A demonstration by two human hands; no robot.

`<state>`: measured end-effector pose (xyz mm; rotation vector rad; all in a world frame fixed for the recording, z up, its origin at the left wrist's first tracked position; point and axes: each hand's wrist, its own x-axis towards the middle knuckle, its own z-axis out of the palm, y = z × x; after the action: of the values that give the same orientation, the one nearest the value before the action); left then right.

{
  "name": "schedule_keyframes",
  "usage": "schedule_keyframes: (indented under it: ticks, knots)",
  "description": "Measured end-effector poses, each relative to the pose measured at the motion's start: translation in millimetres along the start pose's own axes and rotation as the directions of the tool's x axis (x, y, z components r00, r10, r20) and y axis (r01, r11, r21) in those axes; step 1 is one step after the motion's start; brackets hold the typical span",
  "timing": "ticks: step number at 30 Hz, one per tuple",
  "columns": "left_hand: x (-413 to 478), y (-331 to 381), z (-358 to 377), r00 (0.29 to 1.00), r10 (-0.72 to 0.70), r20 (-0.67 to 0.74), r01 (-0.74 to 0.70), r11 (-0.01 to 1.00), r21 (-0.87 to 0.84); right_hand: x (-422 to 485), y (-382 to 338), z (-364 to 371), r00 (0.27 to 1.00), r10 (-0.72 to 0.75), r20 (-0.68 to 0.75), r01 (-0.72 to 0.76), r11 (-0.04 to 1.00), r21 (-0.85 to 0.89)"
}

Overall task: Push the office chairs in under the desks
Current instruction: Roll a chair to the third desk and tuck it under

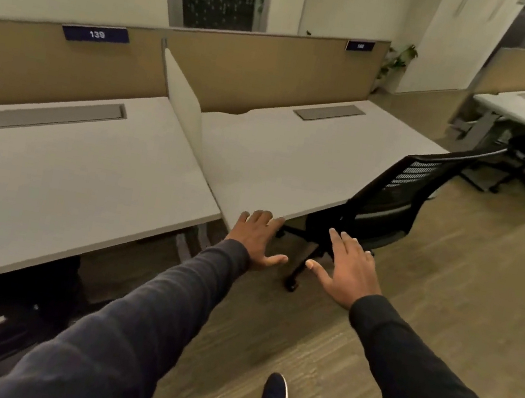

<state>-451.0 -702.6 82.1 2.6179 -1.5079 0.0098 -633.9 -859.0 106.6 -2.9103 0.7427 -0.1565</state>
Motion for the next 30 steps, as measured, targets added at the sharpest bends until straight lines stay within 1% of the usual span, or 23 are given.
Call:
schedule_keyframes:
  ticks: [2,5,8,10,12,15,18,20,25,28,30]
  knots:
    - [48.0,21.9,9.6,1.0,0.027,-0.001,-0.027,1.0,-0.006,20.5,43.0,-2.3,0.999,0.03,-0.013,-0.03,0.999,-0.017]
    - [124.7,57.5,21.8,0.999,0.033,-0.011,-0.034,0.997,-0.064,56.3,108.5,-7.9,0.998,0.058,-0.011,-0.058,0.996,-0.06]
    - [202.8,90.3,25.7,0.999,0.046,-0.018,-0.048,0.991,-0.121,101.4,171.3,-23.4,0.993,0.116,0.008,-0.114,0.989,-0.094]
    - [253.6,106.3,24.7,0.997,0.067,-0.04,-0.072,0.989,-0.132,132.3,209.7,-34.6,0.989,0.15,-0.004,-0.15,0.984,-0.094]
    - [287.6,113.9,18.5,0.995,0.066,-0.072,-0.075,0.989,-0.127,154.7,232.1,-44.6,0.985,0.171,-0.024,-0.172,0.982,-0.081]
    - [346.8,134.9,13.4,0.993,0.081,-0.084,-0.092,0.987,-0.132,188.8,272.1,-53.0,0.98,0.2,-0.017,-0.201,0.977,-0.07]
    - [398.2,155.6,6.5,0.992,0.087,-0.094,-0.099,0.987,-0.128,224.7,307.7,-58.6,0.981,0.19,-0.023,-0.191,0.979,-0.067]
    - [424.4,168.9,4.7,0.991,0.068,-0.114,-0.083,0.987,-0.134,247.6,327.7,-61.6,0.984,0.175,-0.033,-0.177,0.982,-0.071]
    - [479.0,212.5,9.2,0.994,0.014,-0.11,-0.029,0.991,-0.131,301.1,376.2,-65.9,0.99,0.135,-0.033,-0.137,0.989,-0.062]
    - [505.1,242.9,15.7,0.996,-0.058,-0.071,0.051,0.995,-0.086,328.7,412.0,-69.5,0.993,0.118,-0.018,-0.119,0.991,-0.063]
    - [520.9,260.2,15.2,0.988,-0.143,-0.053,0.139,0.988,-0.063,344.0,438.6,-71.7,0.995,0.097,-0.021,-0.098,0.993,-0.064]
